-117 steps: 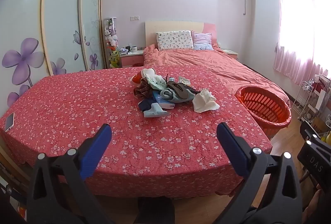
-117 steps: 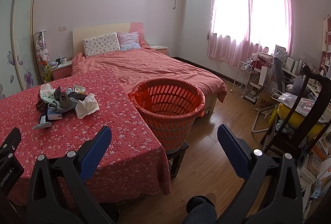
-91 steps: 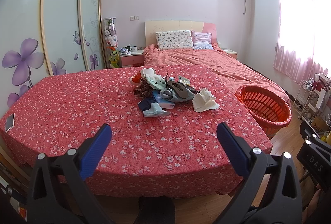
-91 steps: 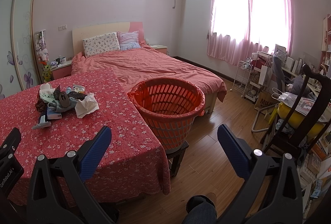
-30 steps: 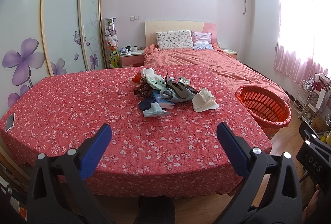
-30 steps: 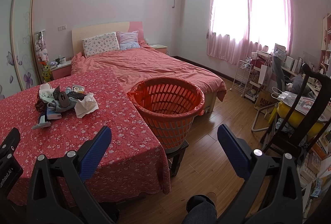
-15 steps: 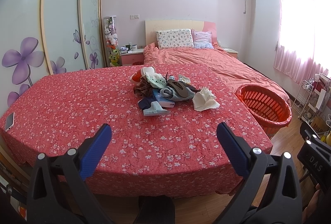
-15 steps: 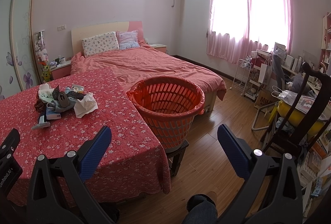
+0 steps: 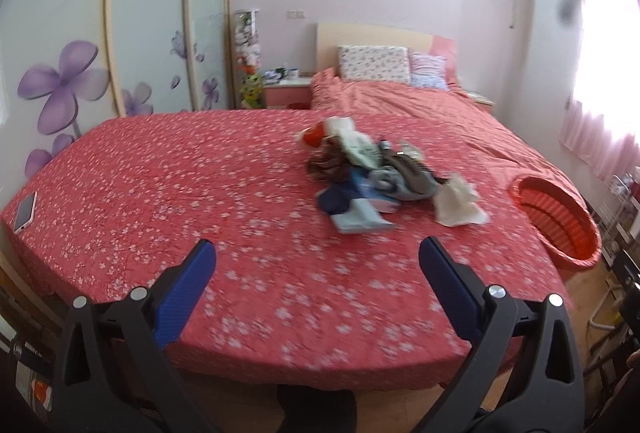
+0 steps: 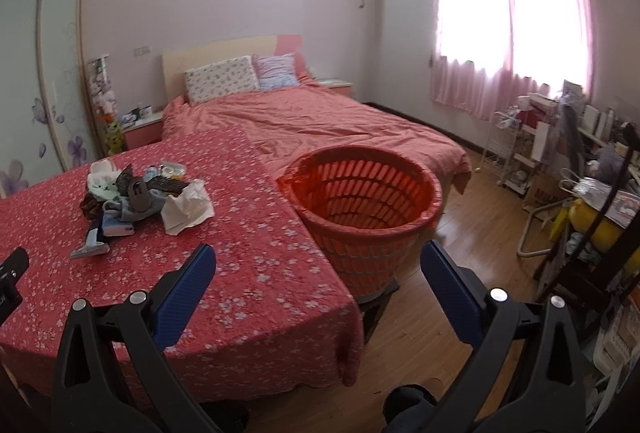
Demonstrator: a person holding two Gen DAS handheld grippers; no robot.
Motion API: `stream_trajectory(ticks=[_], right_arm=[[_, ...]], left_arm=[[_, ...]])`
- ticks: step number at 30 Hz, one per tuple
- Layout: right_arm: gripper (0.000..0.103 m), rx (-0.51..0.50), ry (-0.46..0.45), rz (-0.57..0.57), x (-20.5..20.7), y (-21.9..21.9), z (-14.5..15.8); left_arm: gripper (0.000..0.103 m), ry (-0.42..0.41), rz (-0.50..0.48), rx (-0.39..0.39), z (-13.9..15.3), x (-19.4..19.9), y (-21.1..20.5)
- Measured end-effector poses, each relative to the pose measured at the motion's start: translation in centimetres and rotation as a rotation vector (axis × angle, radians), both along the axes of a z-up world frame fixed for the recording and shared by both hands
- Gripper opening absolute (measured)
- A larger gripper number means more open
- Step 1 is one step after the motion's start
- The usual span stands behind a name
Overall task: Collect trash
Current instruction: 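Move both tools toward the pile of items on the bed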
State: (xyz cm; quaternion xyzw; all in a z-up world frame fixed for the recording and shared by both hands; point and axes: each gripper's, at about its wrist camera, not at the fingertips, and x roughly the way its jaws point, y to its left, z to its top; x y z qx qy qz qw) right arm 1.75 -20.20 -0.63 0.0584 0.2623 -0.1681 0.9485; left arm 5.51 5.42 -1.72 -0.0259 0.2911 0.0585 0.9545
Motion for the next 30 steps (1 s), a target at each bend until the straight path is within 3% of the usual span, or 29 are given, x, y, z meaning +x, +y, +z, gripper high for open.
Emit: stream_trajectory(ticks=[9,17,25,30], right_arm=[[0.1,0.088,0.047,0.143,6.6,1.4,-1.1],[0.089,0.152,0.164,0.275,15.1,3.2,-3.4],[0.079,0.202,0.311,0.327,20.8,4.7,-6.6],[0.075,0.213,0.357,0.353,21.3,5.0,-7.3]], left_arm=[[0.098,0.059,-0.041,-0.044,-1.8,6.5,1.0],[0.094,0.181,-0.073,-0.061,-5.0,13.6,0.1],[0.081,0.269,-0.095,-0.047,-7.8,16.1,-0.1],[0.075,0.298,-0.064,-0.062,-8.8,16.6,2.0]])
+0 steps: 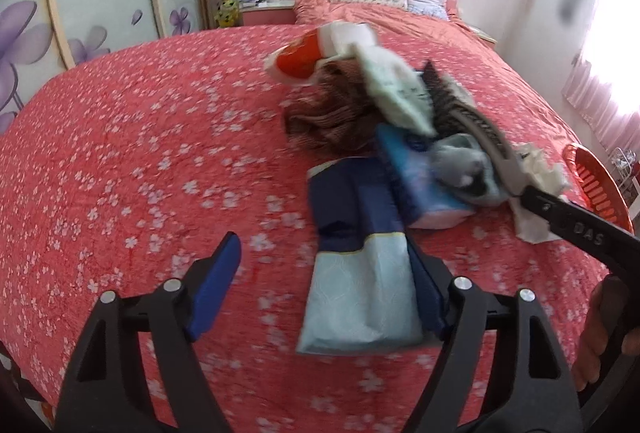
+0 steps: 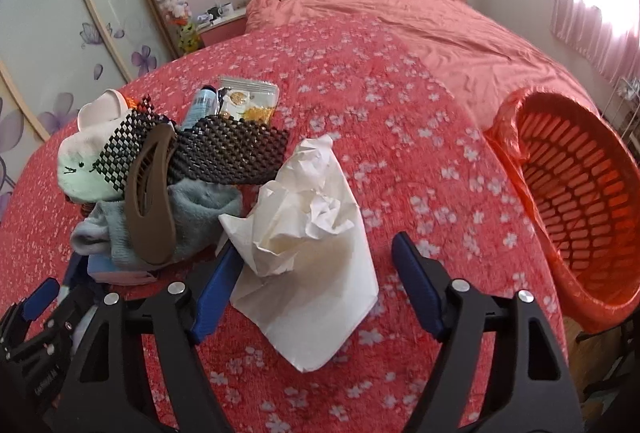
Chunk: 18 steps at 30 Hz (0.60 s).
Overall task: Collect trash
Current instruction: 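Move both tools toward the pile of items on the bed, then grasp the crumpled white tissue with the right tool while the left tool grasps the blue wrapper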
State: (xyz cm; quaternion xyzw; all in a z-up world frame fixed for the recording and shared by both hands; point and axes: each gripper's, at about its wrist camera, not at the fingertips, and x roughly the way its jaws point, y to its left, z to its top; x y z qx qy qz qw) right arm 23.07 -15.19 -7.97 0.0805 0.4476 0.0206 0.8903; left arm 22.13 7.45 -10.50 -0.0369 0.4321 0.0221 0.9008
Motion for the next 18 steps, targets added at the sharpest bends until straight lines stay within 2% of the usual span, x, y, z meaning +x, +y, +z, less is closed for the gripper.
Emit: stream_trajectory(ticks=[2,5,12,15,16,18], right_arm=[[0.072,0.003,0.002,0.007,0.1,0.3,0.2],[0.06,-0.005,0.001,0.008,0.2,0.5,0.5],[0.053,-0.017,-0.007,0.01,0.4,0.8,0.3],[0.046,-0.024,-0.008,0.022,0.6,1.2,0.1],[0.043,-0.022,-0.009,0.025,0.6,1.2,0.2],[0.039,-0.017,-0.013,0.027,0.3,1.0,0.3]], left_arm=[[0.071,0.015,0.017,-0.003,-0.3,0.4,0.9],[0.065,0.021,0.02,-0.028,-0.4,0.7,1.6],[0.062,0.022,0.015,-0.021,-0.3,1.2,1.9],[0.051,0.021,0.005,-0.035,-0.2,1.5,2.0],[0.044,0.019,-0.002,-0.046,-0.1,1.5,2.1],[0.042,0.021,-0.009,-0.054,0.0,1.6,2.0]])
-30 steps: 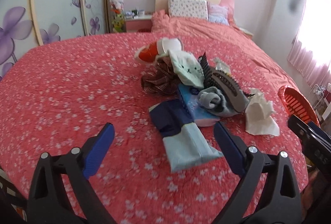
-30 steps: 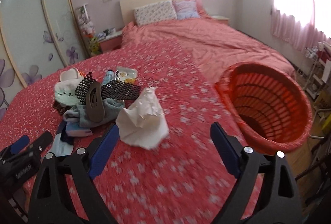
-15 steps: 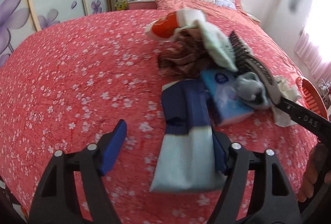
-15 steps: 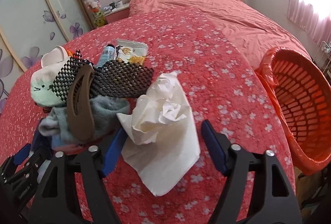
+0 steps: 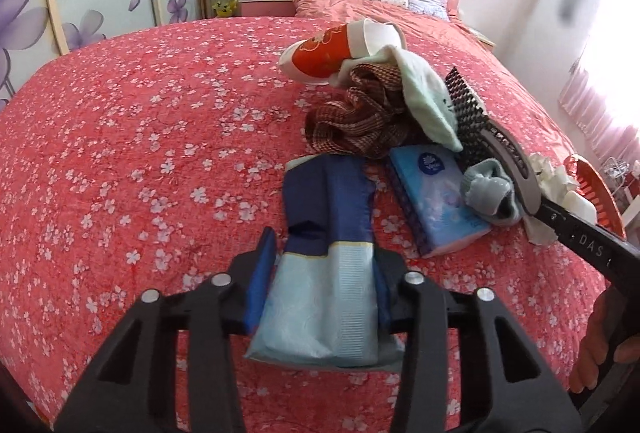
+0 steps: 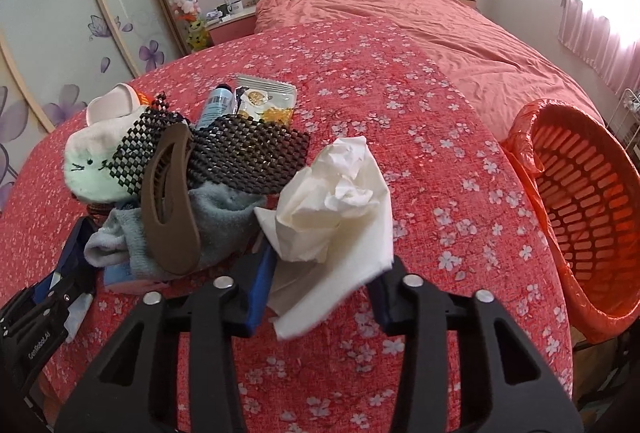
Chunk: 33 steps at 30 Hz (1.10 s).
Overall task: Collect trash
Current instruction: 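Grasp the crumpled white tissue with the right tool while the left tool grasps the blue wrapper, then carry both items over the orange basket and open both tools to drop them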
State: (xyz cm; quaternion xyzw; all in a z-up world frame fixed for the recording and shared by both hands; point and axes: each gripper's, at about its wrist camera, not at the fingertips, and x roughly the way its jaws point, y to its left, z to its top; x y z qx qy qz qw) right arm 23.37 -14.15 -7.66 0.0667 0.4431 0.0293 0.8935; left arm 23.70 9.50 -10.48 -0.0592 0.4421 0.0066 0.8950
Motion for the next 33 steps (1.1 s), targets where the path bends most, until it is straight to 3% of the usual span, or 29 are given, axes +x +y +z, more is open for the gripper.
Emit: stream_trajectory(ticks=[2,4,6,9,21,33], right_arm=[[0.036,0.0,-0.007,-0.002,-0.3,-0.2,0.2],[0.021,0.001,-0.009,-0.004,-0.6,-0.4,0.2],[0.017,0.004,-0.009,-0.006,-0.9,-0.6,0.4],[0.013,0.003,-0.019,-0.013,-1.4,-1.1,0.5],[0.011,0.012,-0.086,-0.046,-2.8,-3.1,2.4],[0.011,0.016,-0.185,-0.082,-5.3,-6.3,5.2]], left_arm=[[0.04,-0.002,-0.004,0.004,0.1,0.1,0.0],[0.039,-0.006,-0.003,0.003,0.3,-0.1,0.1],[0.035,-0.012,-0.003,0.001,0.6,-0.2,0.2],[0.016,-0.028,-0.011,-0.006,1.2,-0.4,0.2],[0.014,-0.057,-0.015,-0.036,2.1,-1.4,0.6],[0.014,-0.178,-0.054,-0.066,8.8,-3.9,-1.3]])
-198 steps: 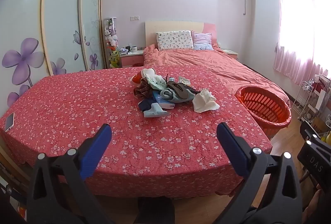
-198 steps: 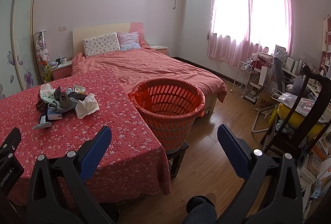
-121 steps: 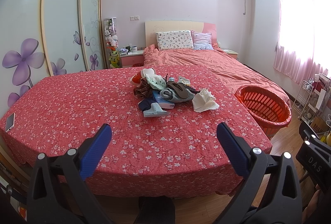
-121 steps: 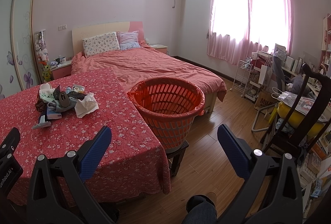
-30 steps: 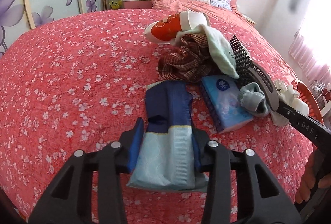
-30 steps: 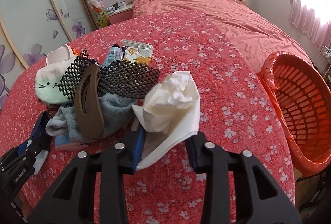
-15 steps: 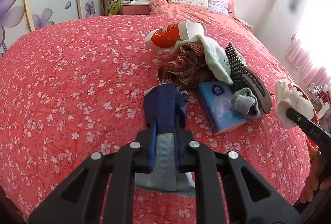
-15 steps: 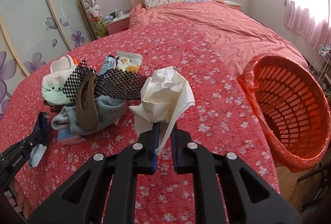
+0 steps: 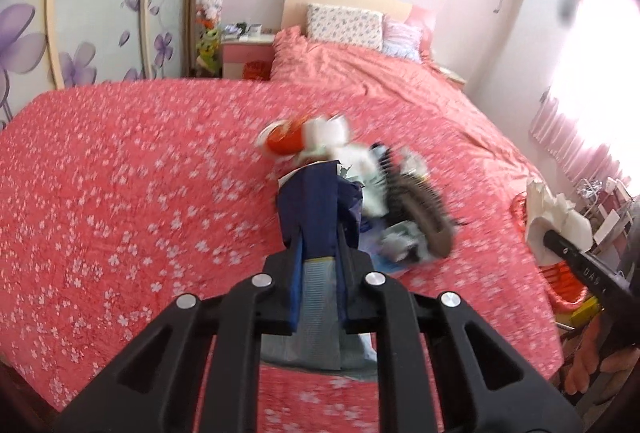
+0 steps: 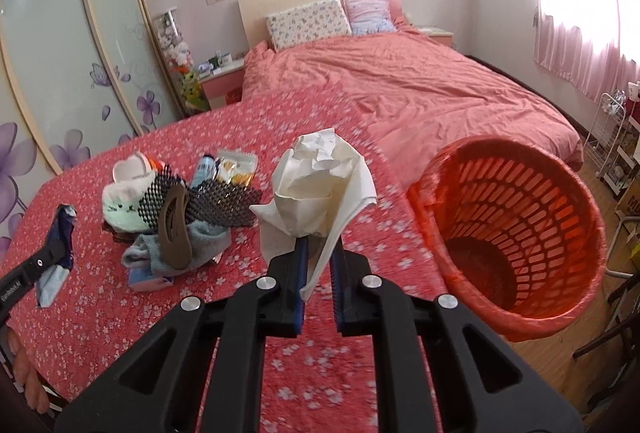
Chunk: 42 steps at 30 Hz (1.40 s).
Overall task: Collect trash
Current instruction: 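Carry both items over the orange basket and open both tools to drop them, then move both open tools back to the pile on the bed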
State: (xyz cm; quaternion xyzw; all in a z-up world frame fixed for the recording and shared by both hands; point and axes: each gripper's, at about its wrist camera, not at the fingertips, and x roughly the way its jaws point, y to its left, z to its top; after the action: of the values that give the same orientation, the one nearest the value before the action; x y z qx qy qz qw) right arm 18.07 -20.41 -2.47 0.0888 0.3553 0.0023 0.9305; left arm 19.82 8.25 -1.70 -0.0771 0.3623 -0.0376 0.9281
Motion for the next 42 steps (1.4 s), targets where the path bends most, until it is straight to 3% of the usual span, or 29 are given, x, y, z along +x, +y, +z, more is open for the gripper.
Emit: stream_trajectory(ticks=[6,15,27,34,35,37,38,40,42], right_arm=[[0.011,0.003,-0.039,-0.053,-1.3,-2.9,1.4],[0.011,0.008,-0.067,-0.185,-2.6,-9.4,1.7],[0.011,0.067,-0.054,-0.316,-1.6,-17.0,-0.5],[0.013,0.109,-0.045,-0.33,-0.6,-19.4,-1.9],[0.015,0.111,-0.042,-0.331,-0.6,-19.4,-2.1],[0.039,0.113,-0.036,-0.333,-0.5,-19.7,-2.3],[0.044,0.114,-0.036,-0.333,-0.5,-19.8,-2.5],[0.052,0.108,-0.03,-0.337,-0.5,-20.0,-2.7],[0.053,0.105,-0.022,-0.338,-0.7,-19.9,-2.8]], left_arm=[[0.014,-0.045,-0.106,-0.045,3.1,0.3,-5.3],[0.014,-0.051,-0.344,-0.077,4.0,1.7,-16.8],[0.015,0.002,-0.579,-0.092,0.6,5.7,-31.1],[0.017,0.043,-0.614,-0.05,-2.1,8.3,-36.6],[0.023,0.053,-0.609,-0.046,-2.5,8.7,-36.8],[0.039,0.067,-0.588,-0.033,-3.1,9.3,-36.9],[0.042,0.068,-0.579,-0.029,-3.2,9.5,-36.4],[0.043,0.068,-0.563,-0.013,-3.5,9.9,-35.9],[0.043,0.072,-0.539,-0.002,-3.6,9.9,-35.2]])
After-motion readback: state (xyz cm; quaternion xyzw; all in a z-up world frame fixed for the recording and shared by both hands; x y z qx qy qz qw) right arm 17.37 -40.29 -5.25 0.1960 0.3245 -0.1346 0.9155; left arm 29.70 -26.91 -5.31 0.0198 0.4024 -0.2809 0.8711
